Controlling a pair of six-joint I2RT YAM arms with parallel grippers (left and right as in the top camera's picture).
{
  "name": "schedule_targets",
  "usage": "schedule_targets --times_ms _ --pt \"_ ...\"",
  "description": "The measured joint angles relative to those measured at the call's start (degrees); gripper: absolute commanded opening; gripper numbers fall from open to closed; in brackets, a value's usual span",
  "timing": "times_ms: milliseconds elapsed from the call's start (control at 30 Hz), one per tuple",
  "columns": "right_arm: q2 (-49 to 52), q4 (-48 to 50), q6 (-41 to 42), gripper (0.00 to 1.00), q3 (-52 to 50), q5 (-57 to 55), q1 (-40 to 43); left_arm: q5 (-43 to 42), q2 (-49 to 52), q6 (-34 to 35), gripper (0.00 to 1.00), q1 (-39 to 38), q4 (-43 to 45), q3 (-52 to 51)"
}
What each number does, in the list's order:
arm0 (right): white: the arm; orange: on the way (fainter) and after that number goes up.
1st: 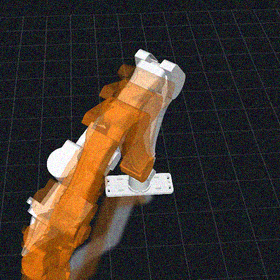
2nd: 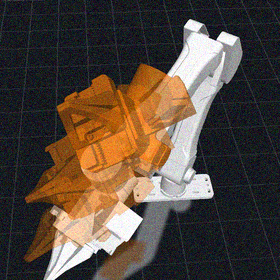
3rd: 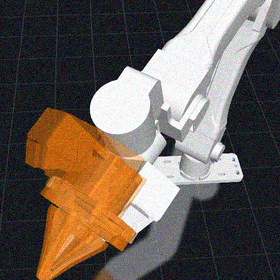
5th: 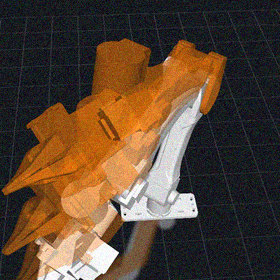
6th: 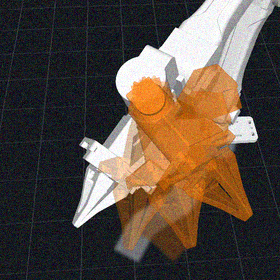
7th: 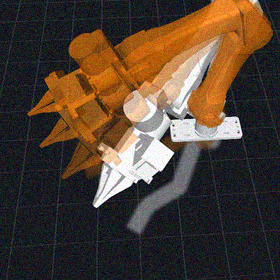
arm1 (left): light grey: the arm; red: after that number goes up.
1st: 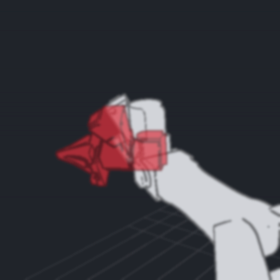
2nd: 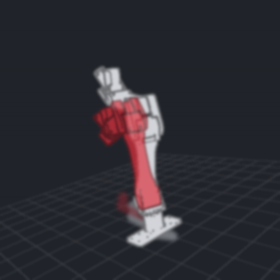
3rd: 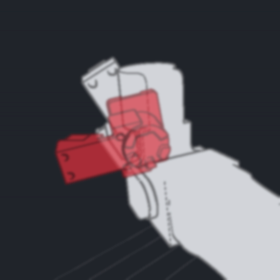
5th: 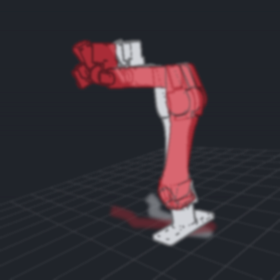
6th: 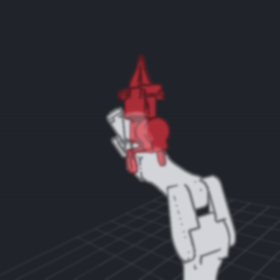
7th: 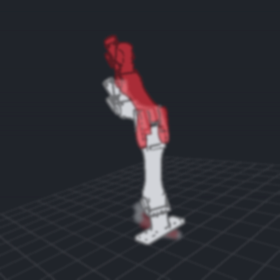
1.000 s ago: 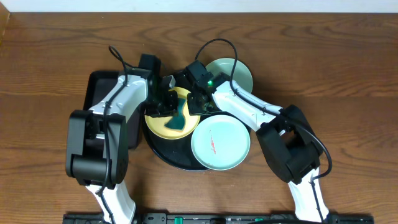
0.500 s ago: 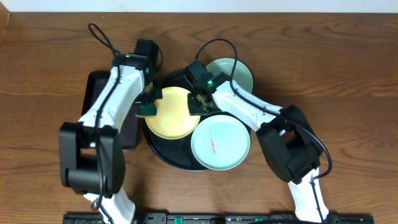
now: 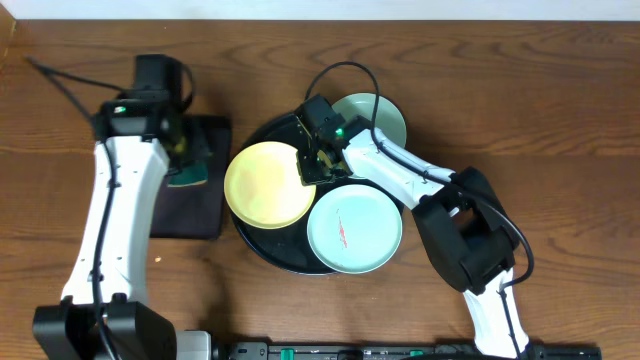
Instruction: Clean dirty plates on tray and stack at the side
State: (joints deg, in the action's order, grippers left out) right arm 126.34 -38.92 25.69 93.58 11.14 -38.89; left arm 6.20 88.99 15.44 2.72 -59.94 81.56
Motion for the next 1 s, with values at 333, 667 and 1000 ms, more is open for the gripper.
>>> schedule_targets --times_ms 333,667,1000 --pt "-9.46 -1.31 -6.71 0.01 0.0 -14.78 -4.26 0.0 0.04 0.0 0.08 4.94 -1.44 0.0" --pt "-12.26 -3.98 -10.67 0.01 0.0 -40.68 -12.94 -0.02 0.04 0.0 0.08 4.98 -1.42 0.0" --pt "-15.61 -4.13 -13.2 0.01 0.0 -60.19 -20.0 -0.02 0.04 0.0 0.07 4.98 -1.42 0.0"
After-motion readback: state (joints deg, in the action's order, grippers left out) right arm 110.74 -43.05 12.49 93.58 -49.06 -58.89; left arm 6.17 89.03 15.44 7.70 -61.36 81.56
